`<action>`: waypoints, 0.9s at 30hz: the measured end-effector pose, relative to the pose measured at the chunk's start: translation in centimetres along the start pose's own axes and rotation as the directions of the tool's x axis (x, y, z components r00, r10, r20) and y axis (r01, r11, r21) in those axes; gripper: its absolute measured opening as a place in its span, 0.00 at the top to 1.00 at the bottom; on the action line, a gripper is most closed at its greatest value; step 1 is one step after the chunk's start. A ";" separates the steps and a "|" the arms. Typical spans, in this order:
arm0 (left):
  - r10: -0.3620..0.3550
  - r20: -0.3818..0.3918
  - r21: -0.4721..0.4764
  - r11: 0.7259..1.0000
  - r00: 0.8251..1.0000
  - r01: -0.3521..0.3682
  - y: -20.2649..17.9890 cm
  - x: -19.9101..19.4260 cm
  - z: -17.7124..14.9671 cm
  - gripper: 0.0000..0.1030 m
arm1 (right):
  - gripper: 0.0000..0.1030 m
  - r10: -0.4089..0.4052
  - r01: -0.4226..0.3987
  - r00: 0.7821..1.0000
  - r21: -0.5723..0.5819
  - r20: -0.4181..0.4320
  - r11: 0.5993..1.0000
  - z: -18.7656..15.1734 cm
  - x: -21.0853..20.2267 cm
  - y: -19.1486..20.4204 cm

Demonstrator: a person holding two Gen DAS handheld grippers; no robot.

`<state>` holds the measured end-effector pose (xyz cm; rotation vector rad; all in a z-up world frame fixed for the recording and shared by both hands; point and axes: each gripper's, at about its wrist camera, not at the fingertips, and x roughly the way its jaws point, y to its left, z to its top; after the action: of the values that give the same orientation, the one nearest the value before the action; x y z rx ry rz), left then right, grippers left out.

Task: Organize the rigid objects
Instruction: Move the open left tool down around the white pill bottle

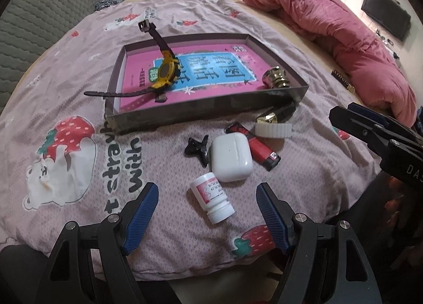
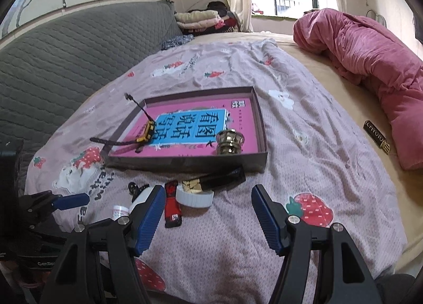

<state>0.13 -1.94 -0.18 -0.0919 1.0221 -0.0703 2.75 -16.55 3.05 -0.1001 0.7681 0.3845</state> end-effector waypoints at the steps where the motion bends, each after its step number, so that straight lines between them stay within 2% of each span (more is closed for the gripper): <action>1: 0.000 -0.006 -0.002 1.000 1.000 0.000 0.0 0.1 0.0 0.25 | 0.35 0.002 -0.002 1.000 0.000 -0.007 1.000 -0.1 0.1 0.0; 17: 0.045 -0.093 -0.045 0.998 0.995 -0.050 0.4 3.4 -0.7 0.25 | 0.35 0.010 -0.011 0.998 -0.022 -0.055 1.000 -0.7 1.7 0.6; 22: 0.029 -0.105 -0.068 0.997 0.994 -0.036 0.8 4.2 -0.6 0.24 | 0.35 0.012 -0.014 0.997 -0.024 -0.080 1.000 -0.9 2.6 0.7; 27: 0.024 -0.097 -0.070 0.997 0.995 -0.030 0.9 4.4 -0.4 0.32 | 0.35 0.014 -0.018 0.994 -0.029 -0.106 0.999 -1.2 3.6 0.9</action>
<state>2.10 -1.49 -4.22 -0.1405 1.1215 -0.0137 3.97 -14.87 -0.21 -0.1435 0.8679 0.4085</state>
